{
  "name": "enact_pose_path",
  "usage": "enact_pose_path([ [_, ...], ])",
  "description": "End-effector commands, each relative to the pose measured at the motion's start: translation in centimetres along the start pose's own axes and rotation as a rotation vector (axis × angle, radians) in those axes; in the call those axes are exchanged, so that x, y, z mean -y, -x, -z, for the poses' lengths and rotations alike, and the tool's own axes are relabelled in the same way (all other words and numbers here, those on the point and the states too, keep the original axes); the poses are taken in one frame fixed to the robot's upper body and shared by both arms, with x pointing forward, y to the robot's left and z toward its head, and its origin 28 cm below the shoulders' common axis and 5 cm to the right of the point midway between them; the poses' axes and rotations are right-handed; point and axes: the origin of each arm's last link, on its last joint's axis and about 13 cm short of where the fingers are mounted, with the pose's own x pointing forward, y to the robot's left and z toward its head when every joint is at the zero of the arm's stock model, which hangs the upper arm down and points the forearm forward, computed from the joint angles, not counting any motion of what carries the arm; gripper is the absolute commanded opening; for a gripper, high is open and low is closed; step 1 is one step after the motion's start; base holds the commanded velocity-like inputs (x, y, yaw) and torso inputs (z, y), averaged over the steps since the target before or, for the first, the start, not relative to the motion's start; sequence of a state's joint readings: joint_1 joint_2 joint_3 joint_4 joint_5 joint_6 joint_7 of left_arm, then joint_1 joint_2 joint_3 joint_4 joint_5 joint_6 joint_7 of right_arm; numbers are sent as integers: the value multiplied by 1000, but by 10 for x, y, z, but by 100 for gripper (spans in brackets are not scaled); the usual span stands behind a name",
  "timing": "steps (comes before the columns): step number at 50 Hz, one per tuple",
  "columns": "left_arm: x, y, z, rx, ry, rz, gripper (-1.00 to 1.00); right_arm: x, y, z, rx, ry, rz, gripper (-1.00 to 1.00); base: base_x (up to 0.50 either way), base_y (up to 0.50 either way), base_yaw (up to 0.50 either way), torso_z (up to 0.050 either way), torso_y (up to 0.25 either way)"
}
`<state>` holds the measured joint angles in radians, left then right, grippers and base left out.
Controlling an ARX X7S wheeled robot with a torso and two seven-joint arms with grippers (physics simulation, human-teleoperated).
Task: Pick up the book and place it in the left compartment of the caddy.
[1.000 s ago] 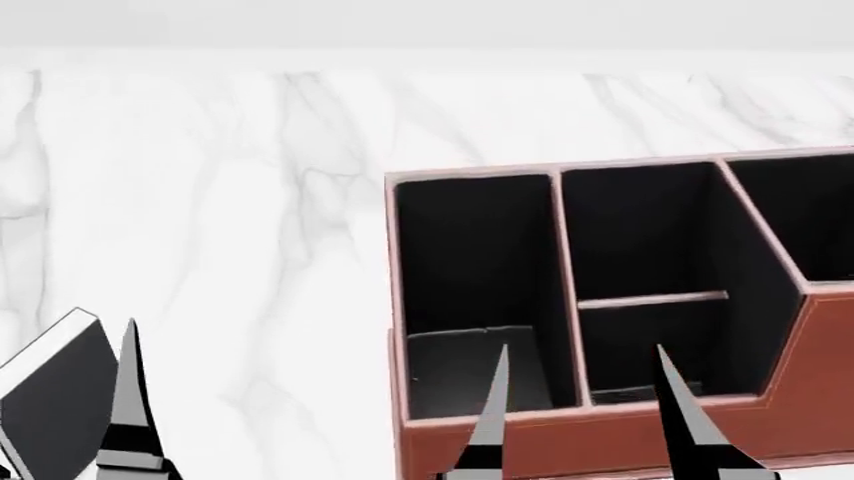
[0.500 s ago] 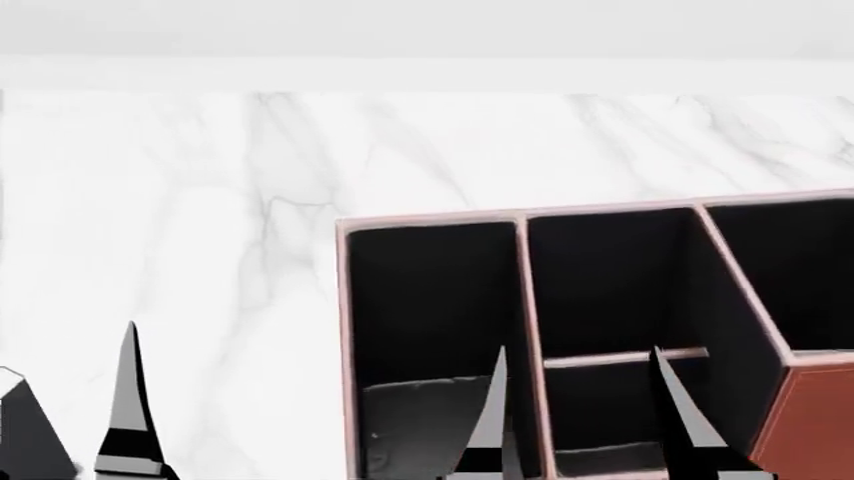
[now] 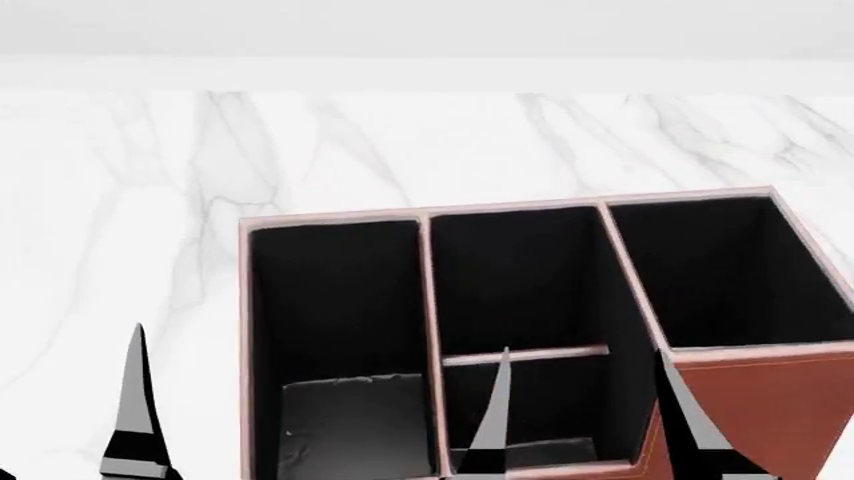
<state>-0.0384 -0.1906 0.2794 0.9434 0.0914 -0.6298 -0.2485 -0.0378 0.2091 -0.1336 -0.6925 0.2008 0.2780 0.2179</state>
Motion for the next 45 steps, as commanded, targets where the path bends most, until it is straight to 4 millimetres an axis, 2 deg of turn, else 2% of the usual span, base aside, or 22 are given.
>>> enact_pose_path([
  [1,-2,-1,-3,18,34,21,100,2,0,-1,33,24,14,100,0,0,145,0,0],
  [21,-2,0,-6,29,41,24,100,1,1,-4,47,36,-9,100,-32,-2,485,0,0],
  [25,-3,-1,-7,20,55,17,100,1,0,-2,28,31,-4,100,0,0,0,0,0],
  [45,-2,1,-8,17,58,35,100,2,-1,-2,19,26,6,100,0,0,0,49,0],
])
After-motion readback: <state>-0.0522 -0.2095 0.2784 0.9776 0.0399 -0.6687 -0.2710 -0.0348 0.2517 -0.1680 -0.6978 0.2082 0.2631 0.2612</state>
